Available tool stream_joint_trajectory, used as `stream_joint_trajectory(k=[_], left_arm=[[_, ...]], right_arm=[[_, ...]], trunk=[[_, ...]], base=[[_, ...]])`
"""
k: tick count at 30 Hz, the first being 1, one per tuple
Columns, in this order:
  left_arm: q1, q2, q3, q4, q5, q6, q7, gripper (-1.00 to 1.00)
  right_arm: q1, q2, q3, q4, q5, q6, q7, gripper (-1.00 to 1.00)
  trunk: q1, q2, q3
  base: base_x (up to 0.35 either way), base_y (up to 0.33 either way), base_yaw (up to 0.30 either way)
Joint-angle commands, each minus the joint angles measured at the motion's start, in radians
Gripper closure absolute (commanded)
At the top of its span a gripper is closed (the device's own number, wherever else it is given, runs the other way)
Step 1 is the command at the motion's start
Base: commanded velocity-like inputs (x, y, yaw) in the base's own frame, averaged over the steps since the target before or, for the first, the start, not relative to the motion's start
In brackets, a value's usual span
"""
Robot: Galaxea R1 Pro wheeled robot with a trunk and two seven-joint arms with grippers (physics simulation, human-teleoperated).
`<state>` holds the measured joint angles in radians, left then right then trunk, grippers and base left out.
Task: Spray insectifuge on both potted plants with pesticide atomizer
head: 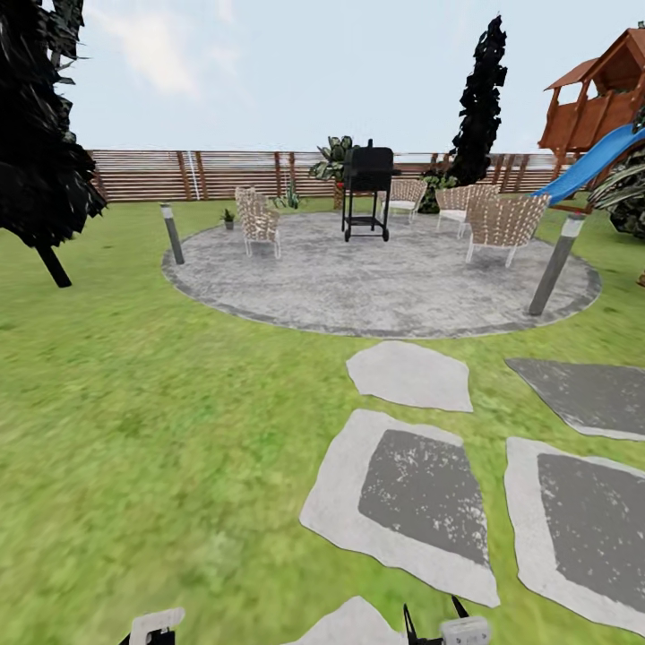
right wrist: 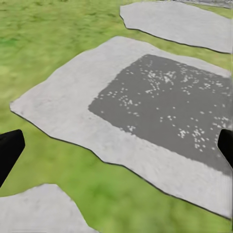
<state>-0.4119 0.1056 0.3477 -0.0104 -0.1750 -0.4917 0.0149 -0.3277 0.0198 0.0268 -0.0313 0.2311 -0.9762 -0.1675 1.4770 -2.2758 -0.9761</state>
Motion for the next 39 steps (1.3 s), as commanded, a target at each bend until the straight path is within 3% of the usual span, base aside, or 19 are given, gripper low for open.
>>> stream_joint_trajectory(k=[1, 16, 32, 39], left_arm=[[-0.001, 0.0, 0.008, 0.001, -0.011, -0.004, 0.002, 1.0], [-0.001, 0.0, 0.008, 0.001, -0.011, -0.004, 0.002, 1.0], [-0.001, 0.0, 0.008, 0.001, -0.011, -0.004, 0.002, 1.0], [-0.001, 0.0, 0.008, 0.001, -0.011, -0.004, 0.002, 1.0]], right_arm=[[-0.001, 0.0, 0.002, 0.001, 0.008, -0.001, -0.01, -1.0], [-0.001, 0.0, 0.002, 0.001, 0.008, -0.001, -0.01, -1.0], [-0.001, -0.006, 0.001, 0.006, 0.007, 0.003, -0.012, -1.0], [-0.001, 0.003, 0.002, 0.007, 0.007, 0.004, -0.012, -1.0]], trunk=[[0.0, 0.0, -0.001], [0.0, 0.0, -0.001], [0.0, 0.0, -0.001], [0.0, 0.0, -0.001]], base=[[0.321, -0.168, 0.0], [0.323, -0.156, 0.0], [0.337, -0.008, 0.0], [0.338, 0.0, 0.0]])
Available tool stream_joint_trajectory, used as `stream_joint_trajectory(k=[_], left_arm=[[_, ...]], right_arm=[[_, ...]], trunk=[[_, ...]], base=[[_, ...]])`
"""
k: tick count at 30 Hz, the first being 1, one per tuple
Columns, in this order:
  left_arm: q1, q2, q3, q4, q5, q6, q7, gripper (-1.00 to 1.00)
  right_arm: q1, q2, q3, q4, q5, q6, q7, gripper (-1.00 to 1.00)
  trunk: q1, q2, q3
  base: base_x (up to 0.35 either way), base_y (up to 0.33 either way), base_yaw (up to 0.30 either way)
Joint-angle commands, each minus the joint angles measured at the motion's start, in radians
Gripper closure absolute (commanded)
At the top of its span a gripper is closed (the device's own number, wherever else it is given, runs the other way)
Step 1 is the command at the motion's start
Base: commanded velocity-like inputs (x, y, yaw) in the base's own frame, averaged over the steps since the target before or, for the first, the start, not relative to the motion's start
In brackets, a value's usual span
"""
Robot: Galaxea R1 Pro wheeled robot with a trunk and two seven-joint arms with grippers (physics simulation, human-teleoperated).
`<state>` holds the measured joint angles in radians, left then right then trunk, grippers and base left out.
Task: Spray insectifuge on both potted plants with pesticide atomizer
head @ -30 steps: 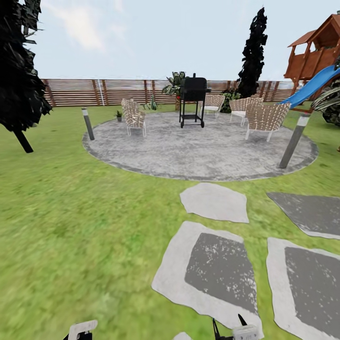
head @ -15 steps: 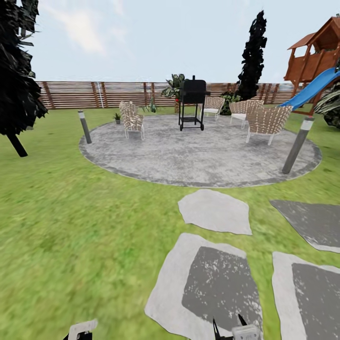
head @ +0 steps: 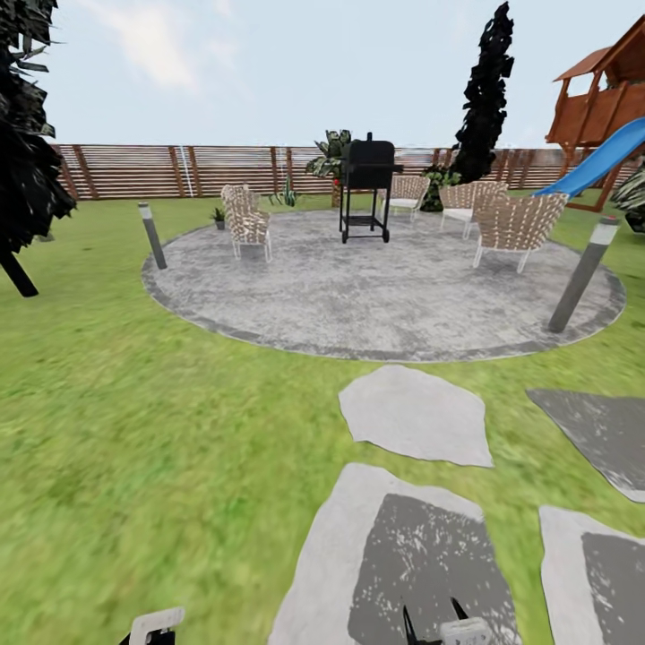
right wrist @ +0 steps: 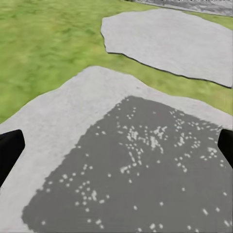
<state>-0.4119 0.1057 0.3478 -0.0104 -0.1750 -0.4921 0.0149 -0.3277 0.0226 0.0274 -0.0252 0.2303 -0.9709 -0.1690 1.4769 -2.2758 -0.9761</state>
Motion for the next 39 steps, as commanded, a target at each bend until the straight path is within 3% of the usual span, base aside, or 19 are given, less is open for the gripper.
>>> stream_joint_trajectory(k=[1, 13, 22, 39], left_arm=[[-0.001, 0.0, 0.008, 0.001, -0.011, -0.003, 0.002, 1.0], [0.005, 0.0, 0.008, 0.001, -0.011, -0.004, 0.002, 1.0], [0.005, 0.0, 0.008, 0.001, -0.011, -0.003, 0.002, 1.0], [0.005, 0.0, 0.008, 0.001, -0.011, -0.005, 0.001, 1.0]], right_arm=[[-0.001, 0.002, 0.002, 0.001, 0.008, -0.002, -0.011, -1.0], [-0.001, 0.003, 0.002, -0.001, 0.007, -0.003, -0.008, -1.0], [-0.001, 0.003, 0.002, -0.001, 0.008, -0.003, -0.009, -1.0], [-0.001, 0.002, 0.002, -0.001, 0.008, -0.003, -0.009, -1.0]], trunk=[[0.0, 0.0, -0.001], [0.0, 0.0, -0.001], [0.0, 0.0, -0.001], [0.0, 0.0, -0.001]], base=[[0.338, 0.0, 0.0], [0.338, 0.0, 0.006], [0.338, 0.0, 0.204], [0.338, -0.057, 0.006]])
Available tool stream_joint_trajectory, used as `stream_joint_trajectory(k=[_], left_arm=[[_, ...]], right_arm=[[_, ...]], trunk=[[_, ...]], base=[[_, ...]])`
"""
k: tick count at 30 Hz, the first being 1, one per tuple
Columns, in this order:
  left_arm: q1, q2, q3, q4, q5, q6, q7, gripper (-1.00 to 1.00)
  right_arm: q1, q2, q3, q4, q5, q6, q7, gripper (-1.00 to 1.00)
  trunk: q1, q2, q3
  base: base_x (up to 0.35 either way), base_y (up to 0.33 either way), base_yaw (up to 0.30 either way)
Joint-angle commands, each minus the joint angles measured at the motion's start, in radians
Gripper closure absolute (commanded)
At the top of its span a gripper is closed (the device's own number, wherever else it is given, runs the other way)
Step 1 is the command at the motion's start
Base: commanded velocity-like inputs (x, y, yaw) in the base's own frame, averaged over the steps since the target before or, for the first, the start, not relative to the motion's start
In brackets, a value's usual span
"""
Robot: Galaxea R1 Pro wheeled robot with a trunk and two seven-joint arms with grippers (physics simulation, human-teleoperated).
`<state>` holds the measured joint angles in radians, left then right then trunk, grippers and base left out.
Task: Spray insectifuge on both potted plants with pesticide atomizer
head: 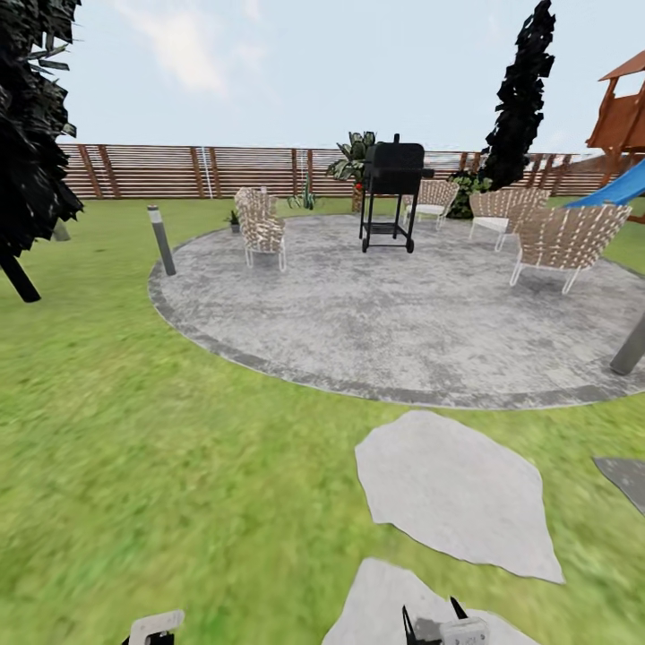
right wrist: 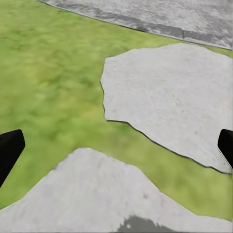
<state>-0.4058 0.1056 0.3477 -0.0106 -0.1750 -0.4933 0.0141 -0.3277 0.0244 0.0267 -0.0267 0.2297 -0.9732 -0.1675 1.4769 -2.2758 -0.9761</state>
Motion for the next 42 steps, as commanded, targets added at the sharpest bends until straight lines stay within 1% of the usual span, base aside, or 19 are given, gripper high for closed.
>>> stream_joint_trajectory(k=[1, 5, 10, 24, 29, 42], left_arm=[[-0.001, 0.0, 0.008, 0.001, -0.011, -0.004, 0.002, 1.0], [-0.001, 0.0, 0.008, 0.0, -0.011, -0.004, 0.001, 1.0], [-0.001, 0.0, 0.008, 0.0, -0.011, -0.004, 0.002, 1.0], [-0.001, 0.0, 0.008, 0.0, -0.011, -0.004, 0.002, 1.0], [0.0, 0.001, 0.008, 0.0, -0.01, -0.004, 0.001, 1.0], [0.002, 0.0, 0.008, 0.0, -0.009, -0.004, 0.003, 1.0]], right_arm=[[-0.001, 0.0, 0.002, 0.001, 0.008, -0.001, -0.01, -1.0], [-0.001, 0.0, 0.002, 0.001, 0.008, -0.002, -0.012, -1.0], [-0.001, -0.006, 0.002, 0.001, 0.008, -0.001, -0.011, -1.0], [-0.001, -0.008, 0.003, 0.0, 0.009, -0.001, -0.01, -1.0], [-0.001, -0.012, 0.004, -0.005, 0.009, -0.004, -0.012, -1.0], [-0.001, -0.011, 0.004, 0.0, 0.007, -0.003, -0.013, -1.0]], trunk=[[0.0, 0.0, -0.001], [0.0, 0.0, -0.001], [0.0, 0.0, -0.001], [0.0, 0.0, -0.001], [0.0, 0.0, -0.001], [0.0, 0.0, -0.001]], base=[[0.338, -0.079, 0.0], [0.338, -0.079, 0.0], [0.338, -0.079, 0.0], [0.338, -0.079, 0.0], [0.338, -0.079, 0.0], [0.338, -0.079, 0.0]])
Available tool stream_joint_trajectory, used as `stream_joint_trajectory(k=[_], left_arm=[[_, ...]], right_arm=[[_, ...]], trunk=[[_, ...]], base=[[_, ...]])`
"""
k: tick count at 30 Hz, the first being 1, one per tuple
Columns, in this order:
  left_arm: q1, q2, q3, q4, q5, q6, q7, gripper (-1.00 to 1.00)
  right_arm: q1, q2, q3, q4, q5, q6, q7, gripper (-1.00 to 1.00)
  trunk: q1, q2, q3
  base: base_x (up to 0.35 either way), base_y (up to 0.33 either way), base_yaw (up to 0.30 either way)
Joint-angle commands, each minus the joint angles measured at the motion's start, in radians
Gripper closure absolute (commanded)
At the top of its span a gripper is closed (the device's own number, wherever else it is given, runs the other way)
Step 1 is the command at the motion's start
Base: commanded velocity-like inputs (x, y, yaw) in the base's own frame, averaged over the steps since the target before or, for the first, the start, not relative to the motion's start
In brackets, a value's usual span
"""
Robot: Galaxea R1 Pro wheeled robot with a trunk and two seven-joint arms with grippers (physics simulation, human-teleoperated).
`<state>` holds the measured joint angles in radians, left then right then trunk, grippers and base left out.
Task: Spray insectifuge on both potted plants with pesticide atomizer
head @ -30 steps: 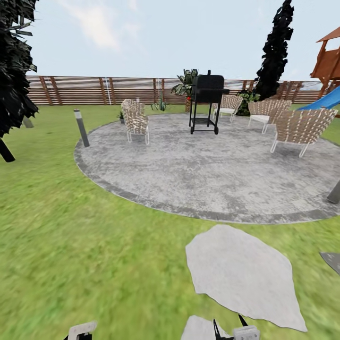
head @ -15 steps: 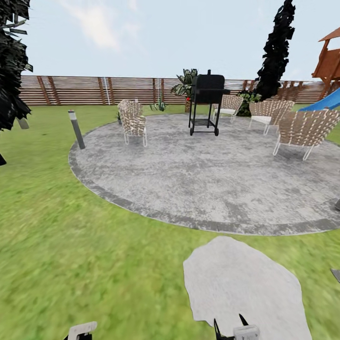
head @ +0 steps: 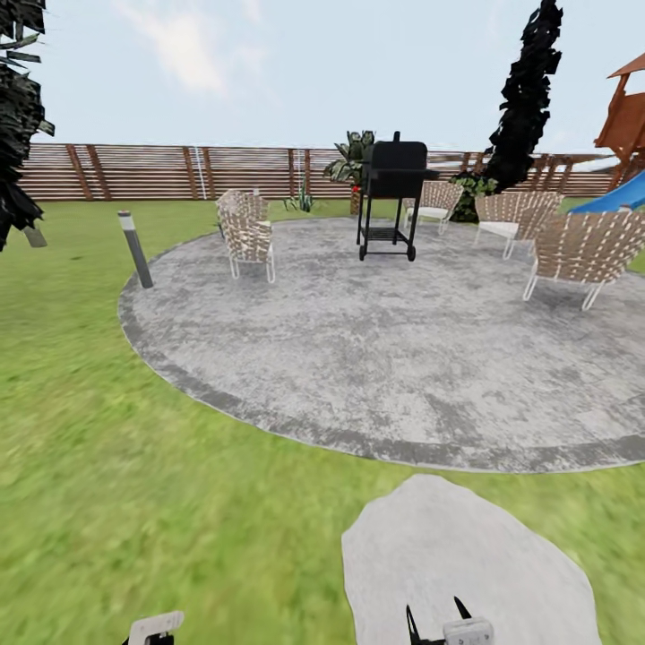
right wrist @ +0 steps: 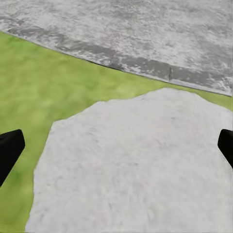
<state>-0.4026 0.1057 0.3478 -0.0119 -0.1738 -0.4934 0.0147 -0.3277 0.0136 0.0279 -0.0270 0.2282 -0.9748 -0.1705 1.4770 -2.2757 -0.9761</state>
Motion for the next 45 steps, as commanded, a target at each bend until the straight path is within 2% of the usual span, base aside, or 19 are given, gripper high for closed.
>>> stream_joint_trajectory(k=[1, 45], left_arm=[[0.0, 0.0, 0.008, 0.001, -0.01, -0.004, 0.001, 1.0], [0.001, 0.0, 0.008, 0.001, -0.012, -0.004, 0.002, 1.0]], right_arm=[[-0.001, 0.0, 0.003, 0.001, 0.008, -0.001, -0.01, -1.0], [-0.001, 0.003, 0.003, 0.001, 0.01, 0.001, -0.009, -1.0]], trunk=[[0.0, 0.0, -0.001], [0.0, 0.0, -0.001]], base=[[0.338, -0.079, 0.0], [0.338, -0.077, 0.0]])
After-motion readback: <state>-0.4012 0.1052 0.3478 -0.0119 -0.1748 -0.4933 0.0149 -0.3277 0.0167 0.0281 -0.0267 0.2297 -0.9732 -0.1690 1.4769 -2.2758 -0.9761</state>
